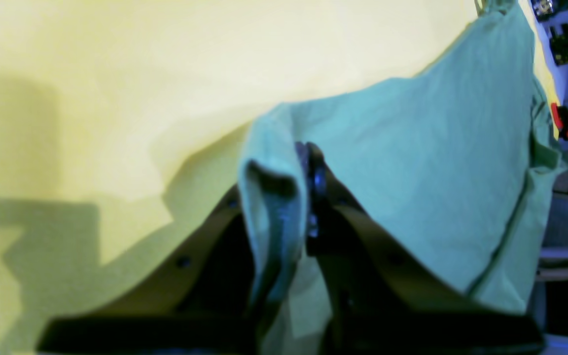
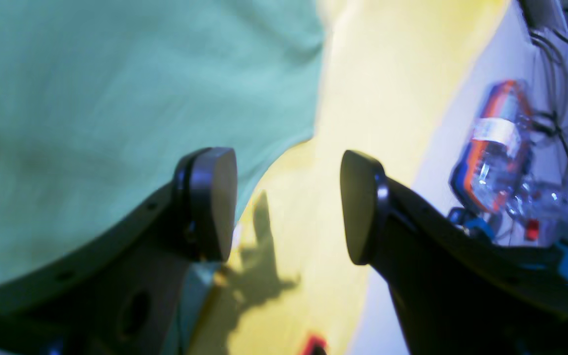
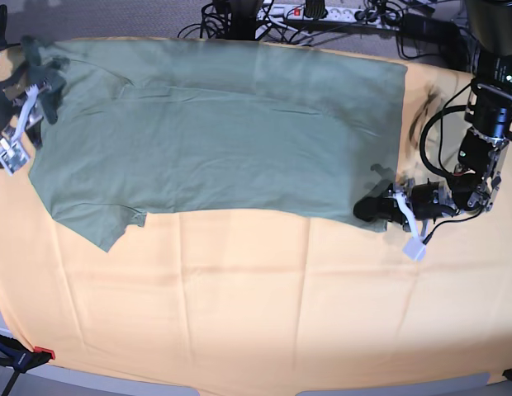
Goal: Fold the T-shirt properly
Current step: 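Move both grippers to the opposite long edge and grasp its corners, then lift the grasped edge and fold it over toward the first fold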
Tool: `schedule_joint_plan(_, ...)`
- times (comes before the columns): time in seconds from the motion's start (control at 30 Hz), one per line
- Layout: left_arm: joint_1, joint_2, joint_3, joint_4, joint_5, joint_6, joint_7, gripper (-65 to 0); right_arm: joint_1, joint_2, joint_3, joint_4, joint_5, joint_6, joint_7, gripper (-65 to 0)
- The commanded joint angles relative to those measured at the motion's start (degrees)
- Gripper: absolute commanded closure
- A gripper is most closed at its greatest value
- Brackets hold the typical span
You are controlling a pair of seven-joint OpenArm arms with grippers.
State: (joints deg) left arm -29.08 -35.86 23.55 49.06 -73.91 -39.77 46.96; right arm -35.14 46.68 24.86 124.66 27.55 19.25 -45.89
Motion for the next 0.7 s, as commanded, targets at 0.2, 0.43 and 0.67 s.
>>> schedule_joint_plan(0.2, -1.42, 0.11, -0.44, 0.44, 1.29, -0.23, -0.66, 0.0, 20.79, -10.38, 0.68, -14.84, 5.62, 6.91, 2.84, -35.6)
schedule_joint_plan(0.43, -1.42, 0.44, -0.44, 0.44, 1.29, -0.23, -0.63, 0.0, 39.23, -14.47, 0.68, -40.35, 10.49, 13.09, 1.88, -35.6)
schedule_joint_plan(0.67, -1.27, 0.48, -0.44, 0.44, 1.25, -0.23, -0.61, 0.0, 52.02, -14.49, 0.68, -62.27, 12.87, 14.25, 0.17, -35.6)
